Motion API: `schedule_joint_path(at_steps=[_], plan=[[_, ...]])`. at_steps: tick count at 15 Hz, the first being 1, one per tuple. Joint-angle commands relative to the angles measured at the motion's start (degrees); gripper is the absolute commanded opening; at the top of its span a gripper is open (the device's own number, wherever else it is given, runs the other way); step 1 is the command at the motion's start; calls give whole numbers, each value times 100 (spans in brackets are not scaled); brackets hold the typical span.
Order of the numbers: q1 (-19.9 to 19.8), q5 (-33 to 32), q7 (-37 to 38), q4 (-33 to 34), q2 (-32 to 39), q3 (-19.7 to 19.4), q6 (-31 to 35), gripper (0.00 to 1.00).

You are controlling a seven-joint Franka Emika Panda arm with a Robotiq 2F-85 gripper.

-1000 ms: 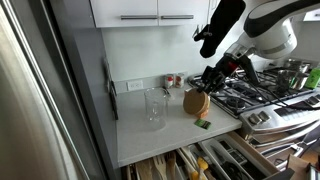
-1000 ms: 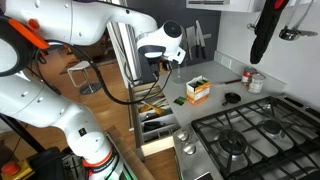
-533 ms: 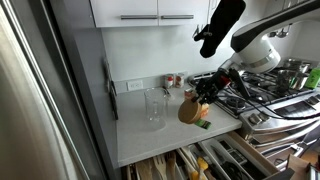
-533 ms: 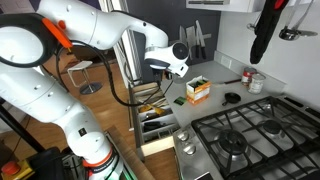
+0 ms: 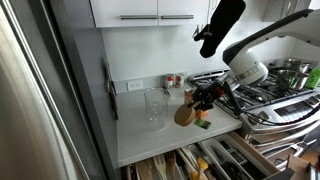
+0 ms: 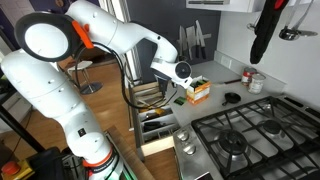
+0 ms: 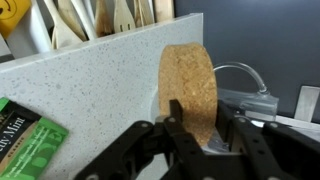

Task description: Lift the lid from the jar and put it on the countertop

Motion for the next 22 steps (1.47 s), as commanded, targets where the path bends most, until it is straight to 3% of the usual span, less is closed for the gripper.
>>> schedule_joint_path(at_steps=[1, 10, 12, 13, 14, 16, 20, 22], plan=[[18, 619, -502, -37, 273, 214, 579, 13], [161, 2198, -1557, 290, 824, 569, 1745, 13], [202, 2260, -1621, 353, 934, 616, 1972, 13], [217, 2261, -1633, 378, 983, 632, 2072, 25], [232, 2194, -1571, 399, 1000, 650, 2197, 63], [247, 2023, -1425, 405, 993, 692, 2558, 70], [350, 1149, -677, 262, 947, 795, 3455, 99], [409, 525, -114, 166, 880, 842, 3722, 100]])
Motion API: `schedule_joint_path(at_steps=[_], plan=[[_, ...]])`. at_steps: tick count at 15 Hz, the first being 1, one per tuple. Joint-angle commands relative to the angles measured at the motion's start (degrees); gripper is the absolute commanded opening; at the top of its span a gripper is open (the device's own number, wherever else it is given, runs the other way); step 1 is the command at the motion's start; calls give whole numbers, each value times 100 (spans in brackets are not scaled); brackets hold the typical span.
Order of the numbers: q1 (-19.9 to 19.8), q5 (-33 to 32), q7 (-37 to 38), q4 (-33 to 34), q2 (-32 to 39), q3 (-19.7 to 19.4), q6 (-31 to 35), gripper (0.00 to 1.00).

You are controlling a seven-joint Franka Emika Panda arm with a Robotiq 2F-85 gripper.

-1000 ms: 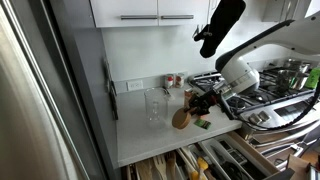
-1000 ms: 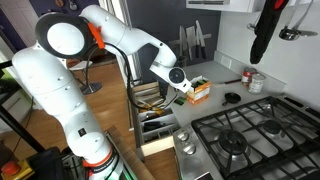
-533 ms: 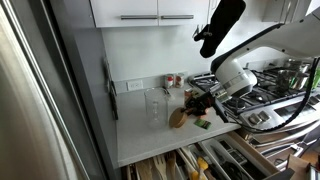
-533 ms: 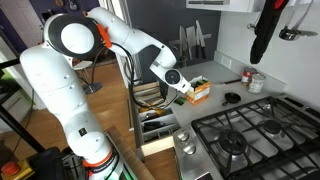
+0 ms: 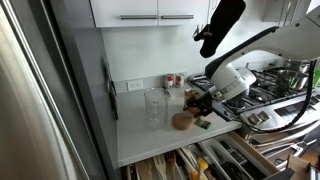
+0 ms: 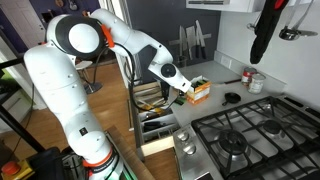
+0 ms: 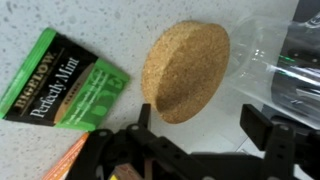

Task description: Lift the lid from the jar and put it on the countertop

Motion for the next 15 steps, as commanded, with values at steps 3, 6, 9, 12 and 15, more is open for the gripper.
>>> schedule_joint_path(at_steps=[3, 6, 9, 12, 15], plan=[[179, -1923, 1826, -360, -299, 90, 272, 100], [162, -3314, 2685, -629, -596, 61, -48, 100], [57, -4667, 3411, -772, -964, 8, -287, 100], [-85, -6023, 4161, -667, -1440, -11, -605, 100], [-207, -7050, 4733, -445, -1905, -20, -1363, 100]])
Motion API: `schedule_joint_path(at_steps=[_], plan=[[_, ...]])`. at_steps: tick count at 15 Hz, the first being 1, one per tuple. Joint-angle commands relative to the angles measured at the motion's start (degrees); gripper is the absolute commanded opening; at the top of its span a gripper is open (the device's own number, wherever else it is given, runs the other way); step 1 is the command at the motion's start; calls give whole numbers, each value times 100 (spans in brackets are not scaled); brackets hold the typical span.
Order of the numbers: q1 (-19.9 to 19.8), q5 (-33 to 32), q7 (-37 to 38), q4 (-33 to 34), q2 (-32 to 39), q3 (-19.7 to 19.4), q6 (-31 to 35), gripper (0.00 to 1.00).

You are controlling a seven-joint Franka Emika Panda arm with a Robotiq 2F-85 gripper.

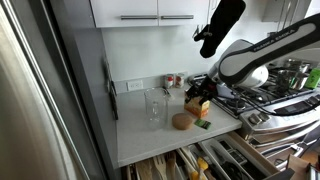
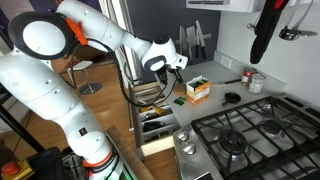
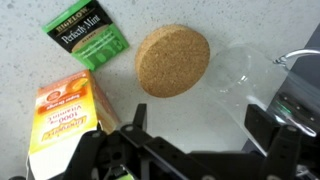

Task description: Lift the lid from the jar and put it on the countertop

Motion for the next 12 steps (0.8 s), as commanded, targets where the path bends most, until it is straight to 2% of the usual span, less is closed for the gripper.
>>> schedule_joint_path(at_steps=[1, 3, 7, 12], plan=[[-147, -1067, 613, 132, -747, -21, -1190, 100], [-141, -1348, 787, 378, -1007, 7, -2002, 100], [47, -1218, 607, 959, -1301, -71, -3882, 100], [59, -1278, 465, 1439, -1350, -19, -5209, 100]])
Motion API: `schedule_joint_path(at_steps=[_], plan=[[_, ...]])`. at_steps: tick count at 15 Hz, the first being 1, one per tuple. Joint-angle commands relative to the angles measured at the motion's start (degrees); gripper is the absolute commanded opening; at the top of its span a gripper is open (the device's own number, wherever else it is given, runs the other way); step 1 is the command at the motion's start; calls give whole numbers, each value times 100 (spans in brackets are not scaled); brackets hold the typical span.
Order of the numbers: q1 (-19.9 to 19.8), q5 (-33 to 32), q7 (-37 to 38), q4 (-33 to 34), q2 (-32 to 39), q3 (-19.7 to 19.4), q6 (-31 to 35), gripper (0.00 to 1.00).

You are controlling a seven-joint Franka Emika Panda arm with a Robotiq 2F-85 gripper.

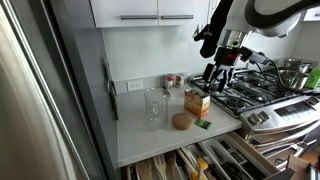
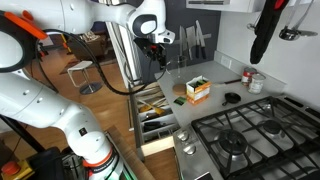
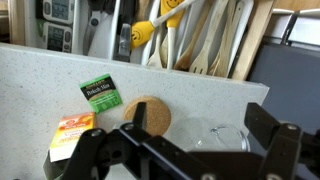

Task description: Lift the lid from the jar and put it on the countertop

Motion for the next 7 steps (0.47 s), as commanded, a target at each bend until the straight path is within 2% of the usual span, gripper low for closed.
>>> schedule_joint_path(at_steps=[1, 7], plan=[[23, -10, -30, 82, 1, -12, -227, 100], [25, -9, -36, 131, 25, -13, -280, 100]])
